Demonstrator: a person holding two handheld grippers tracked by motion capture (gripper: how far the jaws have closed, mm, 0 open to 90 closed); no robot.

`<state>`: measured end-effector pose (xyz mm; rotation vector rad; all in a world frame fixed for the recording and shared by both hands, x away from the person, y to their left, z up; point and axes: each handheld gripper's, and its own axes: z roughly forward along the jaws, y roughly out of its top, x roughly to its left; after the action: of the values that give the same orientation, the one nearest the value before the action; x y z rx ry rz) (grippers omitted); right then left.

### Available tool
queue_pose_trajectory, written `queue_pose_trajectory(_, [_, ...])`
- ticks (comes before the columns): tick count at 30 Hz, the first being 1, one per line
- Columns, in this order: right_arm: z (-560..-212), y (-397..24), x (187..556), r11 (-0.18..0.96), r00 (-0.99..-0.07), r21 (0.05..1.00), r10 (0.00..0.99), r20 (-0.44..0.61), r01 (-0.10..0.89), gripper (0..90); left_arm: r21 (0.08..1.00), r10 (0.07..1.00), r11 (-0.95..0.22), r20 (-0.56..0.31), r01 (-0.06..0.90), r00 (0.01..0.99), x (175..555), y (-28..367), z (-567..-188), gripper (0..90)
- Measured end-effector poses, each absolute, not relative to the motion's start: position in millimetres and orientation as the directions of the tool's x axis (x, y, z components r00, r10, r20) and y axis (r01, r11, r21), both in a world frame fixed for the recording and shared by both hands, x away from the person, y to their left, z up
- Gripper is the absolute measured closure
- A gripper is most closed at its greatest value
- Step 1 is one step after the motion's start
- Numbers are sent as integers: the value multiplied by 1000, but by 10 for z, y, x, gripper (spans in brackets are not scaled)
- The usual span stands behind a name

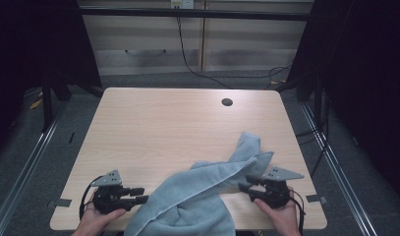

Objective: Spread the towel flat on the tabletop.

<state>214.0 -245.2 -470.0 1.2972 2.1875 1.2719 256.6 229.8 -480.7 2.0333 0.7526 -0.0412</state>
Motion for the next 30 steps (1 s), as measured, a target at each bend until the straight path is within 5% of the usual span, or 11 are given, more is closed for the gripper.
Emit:
queue_pose_trajectory(5, [-4759,-2703,2465,141,-440,811,885,153,567,435,784,481,-373,-293,496,826,2806,1942,-4748,496])
queue_pose_trajectory(10, [-4828,-2746,2597,118,-400,804,903,157,583,391,753,472,-445,-263,485,841,2824,1823,-4878,571])
queue_pose_trajectory(11, [-4850,-2739,2617,119,-400,798,902,162,591,429,746,472,-462,-251,479,845,2807,1819,-4912,667])
queue_pose_trajectory(14, [-4839,-2661,2603,143,-446,815,882,152,561,764,734,481,-471,-251,489,840,2786,1837,-4962,841])
queue_pose_trajectory(17, [-4720,-2621,2591,154,-477,845,869,130,512,831,734,485,-466,-255,494,836,2800,1876,-4961,852])
queue_pose_trajectory(30, [-4057,-1877,3020,168,-627,915,771,110,367,848,770,522,-366,-296,523,800,2882,2007,-4870,527])
